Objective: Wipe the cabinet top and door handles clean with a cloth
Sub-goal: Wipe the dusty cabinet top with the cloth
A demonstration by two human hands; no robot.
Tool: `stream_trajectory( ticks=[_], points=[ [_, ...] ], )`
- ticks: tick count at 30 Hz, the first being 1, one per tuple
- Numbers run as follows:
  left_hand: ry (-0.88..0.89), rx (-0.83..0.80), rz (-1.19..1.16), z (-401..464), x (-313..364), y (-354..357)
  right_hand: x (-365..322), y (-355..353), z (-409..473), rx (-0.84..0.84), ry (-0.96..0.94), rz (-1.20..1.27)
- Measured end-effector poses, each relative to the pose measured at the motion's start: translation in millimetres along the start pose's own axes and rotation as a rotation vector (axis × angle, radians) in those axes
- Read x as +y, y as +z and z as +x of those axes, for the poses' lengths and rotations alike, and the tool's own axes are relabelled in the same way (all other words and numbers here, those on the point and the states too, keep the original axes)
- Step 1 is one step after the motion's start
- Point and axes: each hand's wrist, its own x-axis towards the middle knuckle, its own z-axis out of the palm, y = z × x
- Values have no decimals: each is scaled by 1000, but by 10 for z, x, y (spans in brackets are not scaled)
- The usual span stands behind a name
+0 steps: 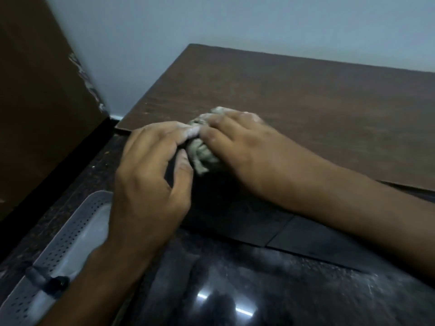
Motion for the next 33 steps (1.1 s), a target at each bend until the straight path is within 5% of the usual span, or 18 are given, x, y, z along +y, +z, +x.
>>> stream_trajectory(
  ticks=[11, 17, 26, 33],
  points=[
    [269, -357, -24, 14, 331, -81, 413, -382, -1448, 4, 246, -78],
    [448, -343, -55, 137, 656, 242, 286, -220, -1154, 94, 249, -68],
    [592, -373, -208, 286, 1141, 846, 1168, -854, -3244, 9, 573, -100],
    [491, -411, -239, 267, 986, 760, 987, -710, -2782, 71, 488, -157]
  ],
)
